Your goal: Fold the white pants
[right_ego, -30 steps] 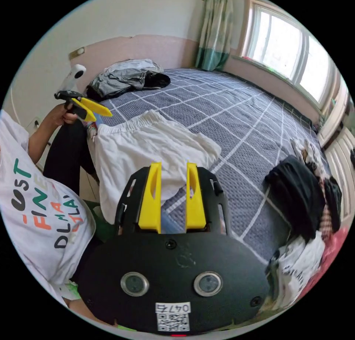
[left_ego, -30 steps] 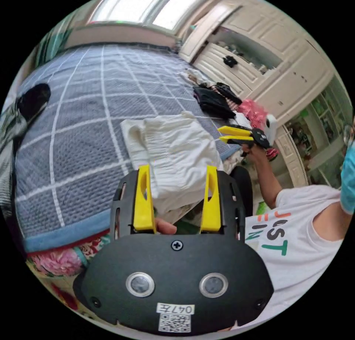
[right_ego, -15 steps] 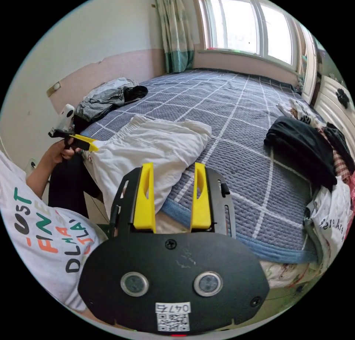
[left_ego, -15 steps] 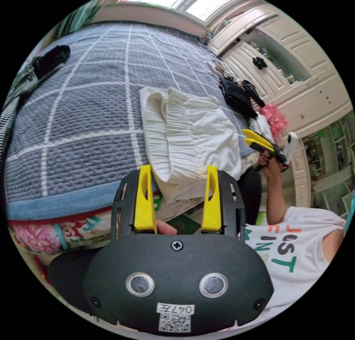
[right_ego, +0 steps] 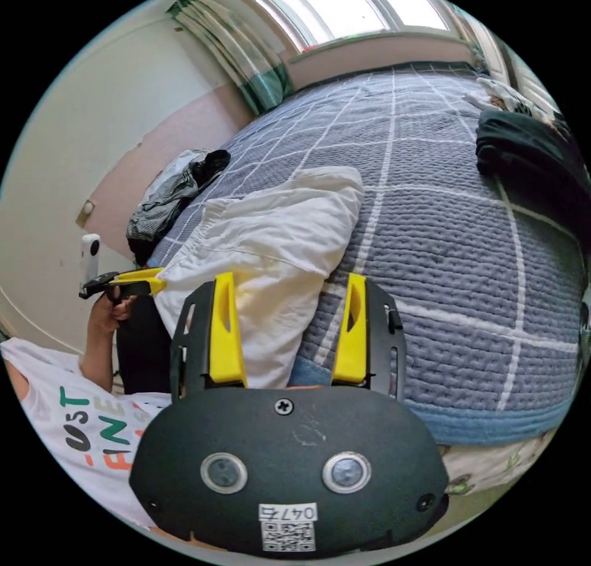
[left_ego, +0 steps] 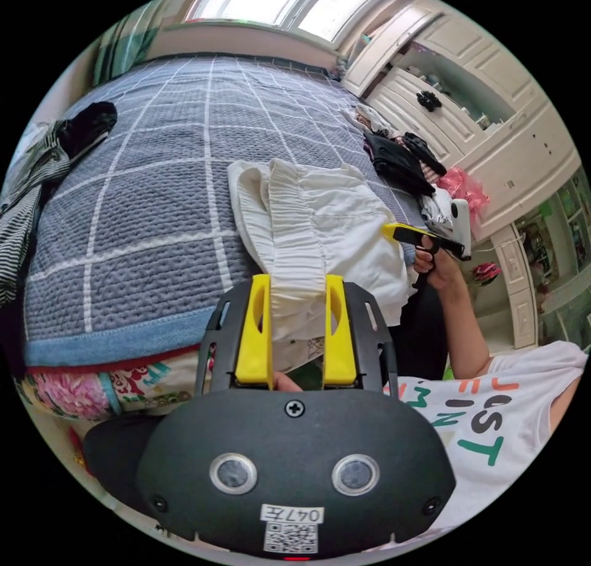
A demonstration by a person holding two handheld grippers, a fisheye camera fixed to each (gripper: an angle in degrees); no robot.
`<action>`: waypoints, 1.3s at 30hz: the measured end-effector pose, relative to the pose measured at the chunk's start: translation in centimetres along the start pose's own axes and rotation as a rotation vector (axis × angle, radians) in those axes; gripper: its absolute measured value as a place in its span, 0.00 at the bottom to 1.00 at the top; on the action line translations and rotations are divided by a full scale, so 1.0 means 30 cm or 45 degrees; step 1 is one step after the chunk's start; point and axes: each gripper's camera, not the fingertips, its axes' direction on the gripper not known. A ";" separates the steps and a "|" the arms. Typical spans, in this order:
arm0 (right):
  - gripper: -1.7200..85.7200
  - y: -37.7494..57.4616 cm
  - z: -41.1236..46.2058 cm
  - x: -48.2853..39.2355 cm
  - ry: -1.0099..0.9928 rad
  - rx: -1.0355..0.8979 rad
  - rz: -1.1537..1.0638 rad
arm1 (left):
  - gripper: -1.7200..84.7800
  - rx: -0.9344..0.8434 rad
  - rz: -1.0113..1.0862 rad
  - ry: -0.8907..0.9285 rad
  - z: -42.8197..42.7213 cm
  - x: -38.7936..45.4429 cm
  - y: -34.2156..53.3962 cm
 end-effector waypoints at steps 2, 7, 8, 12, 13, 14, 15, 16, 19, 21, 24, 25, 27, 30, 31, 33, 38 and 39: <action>0.14 -0.008 0.001 -0.026 -0.053 -0.002 -0.032 | 0.15 0.020 0.018 0.009 -0.001 0.030 -0.014; 0.05 -0.025 -0.034 -0.137 0.181 0.059 -0.146 | 0.10 0.093 0.049 0.030 -0.008 0.097 -0.051; 0.04 -0.028 -0.039 -0.159 0.228 0.059 -0.181 | 0.09 0.104 0.075 0.001 -0.010 0.127 -0.065; 0.04 -0.040 -0.058 -0.321 0.596 0.032 -0.462 | 0.08 0.113 0.177 -0.042 -0.015 0.218 -0.123; 0.04 -0.041 -0.068 -0.349 0.666 0.041 -0.507 | 0.08 0.121 0.191 -0.014 -0.017 0.239 -0.141; 0.04 -0.042 -0.075 -0.357 0.693 0.045 -0.520 | 0.08 0.124 0.192 0.029 -0.016 0.254 -0.156; 0.04 -0.046 -0.092 -0.365 0.729 0.059 -0.531 | 0.08 0.125 0.190 0.046 -0.015 0.260 -0.162; 0.04 -0.051 -0.113 -0.366 0.738 0.069 -0.532 | 0.08 0.131 0.184 0.069 -0.015 0.272 -0.173; 0.04 -0.065 -0.176 -0.358 0.729 0.090 -0.531 | 0.08 0.157 0.202 0.102 -0.021 0.321 -0.212; 0.03 -0.072 -0.219 -0.353 0.775 0.107 -0.546 | 0.08 0.172 0.244 0.121 -0.019 0.373 -0.253; 0.04 -0.100 -0.326 -0.305 0.896 0.142 -0.551 | 0.08 0.199 0.362 0.164 0.010 0.501 -0.367; 0.04 -0.119 -0.381 -0.267 0.955 0.159 -0.542 | 0.08 0.220 0.415 0.192 0.030 0.565 -0.430; 0.04 -0.158 -0.470 -0.193 1.047 0.180 -0.516 | 0.08 0.250 0.484 0.237 0.068 0.663 -0.540; 0.04 -0.250 -0.616 -0.040 1.170 0.209 -0.474 | 0.08 0.275 0.565 0.286 0.148 0.837 -0.753; 0.04 -0.296 -0.669 0.028 1.200 0.216 -0.451 | 0.08 0.275 0.586 0.292 0.182 0.905 -0.843; 0.04 -0.370 -0.735 0.133 1.241 0.216 -0.411 | 0.08 0.273 0.605 0.285 0.234 1.001 -0.979; 0.04 -0.551 -0.808 0.427 1.275 0.193 -0.319 | 0.09 0.235 0.568 0.240 0.445 1.181 -1.334; 0.04 -0.583 -0.804 0.506 1.254 0.199 -0.297 | 0.10 0.219 0.554 0.237 0.477 1.188 -1.362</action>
